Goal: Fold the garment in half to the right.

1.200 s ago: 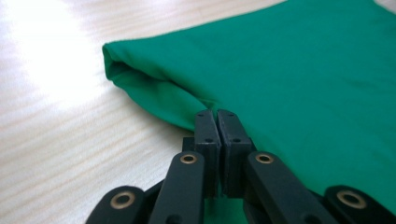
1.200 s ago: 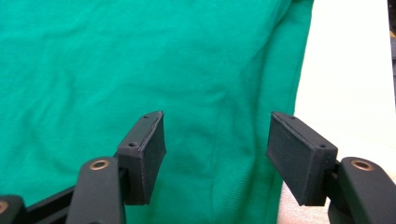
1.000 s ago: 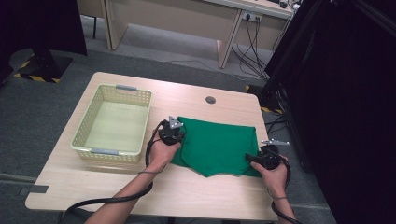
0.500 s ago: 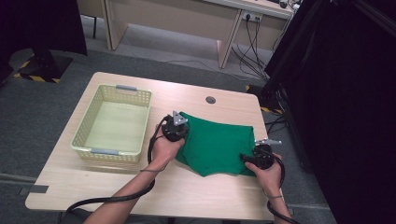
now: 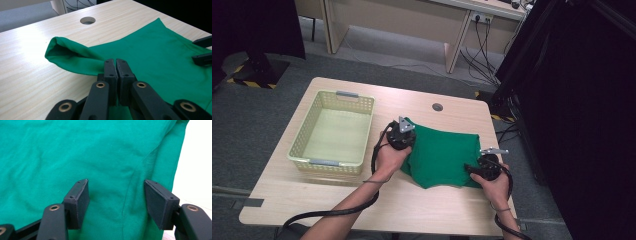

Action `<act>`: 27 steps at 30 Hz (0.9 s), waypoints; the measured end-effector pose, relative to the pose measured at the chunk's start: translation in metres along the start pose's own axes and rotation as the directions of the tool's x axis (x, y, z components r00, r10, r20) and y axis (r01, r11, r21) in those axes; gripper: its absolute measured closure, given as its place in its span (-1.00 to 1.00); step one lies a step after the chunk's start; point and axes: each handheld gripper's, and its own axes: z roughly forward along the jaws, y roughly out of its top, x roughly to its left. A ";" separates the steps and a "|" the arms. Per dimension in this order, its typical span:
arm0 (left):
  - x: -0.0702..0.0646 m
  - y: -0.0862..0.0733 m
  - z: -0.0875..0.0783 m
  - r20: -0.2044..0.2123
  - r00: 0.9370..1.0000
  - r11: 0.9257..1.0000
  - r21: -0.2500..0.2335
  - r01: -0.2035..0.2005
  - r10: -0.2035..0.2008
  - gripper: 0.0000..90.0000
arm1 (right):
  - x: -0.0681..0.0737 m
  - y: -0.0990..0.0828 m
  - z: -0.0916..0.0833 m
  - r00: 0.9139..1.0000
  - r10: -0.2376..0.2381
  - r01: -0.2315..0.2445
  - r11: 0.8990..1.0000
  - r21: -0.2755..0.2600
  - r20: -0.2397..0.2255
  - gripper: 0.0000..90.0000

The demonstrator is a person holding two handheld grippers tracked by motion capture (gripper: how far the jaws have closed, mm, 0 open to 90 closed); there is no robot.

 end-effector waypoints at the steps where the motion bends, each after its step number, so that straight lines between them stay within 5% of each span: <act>1: 0.000 0.001 0.000 0.000 1.000 1.000 0.000 -0.001 0.001 0.94 | 0.001 0.001 0.001 1.000 -0.001 0.001 1.000 -0.001 -0.003 -0.15; 12: 0.001 0.001 0.001 -0.004 1.000 1.000 0.012 -0.007 0.007 0.94 | 0.011 0.005 0.003 0.999 -0.025 0.026 1.000 0.009 -0.025 -0.15; 19: 0.001 0.001 0.001 -0.005 1.000 1.000 0.012 -0.008 0.008 0.94 | -0.008 0.005 -0.005 0.998 0.059 -0.058 0.998 -0.027 0.017 -0.12; 27: 0.000 0.000 0.003 -0.008 1.000 1.000 0.016 -0.010 0.010 0.94 | -0.004 0.001 0.000 1.000 0.030 -0.030 1.000 -0.008 0.008 -0.13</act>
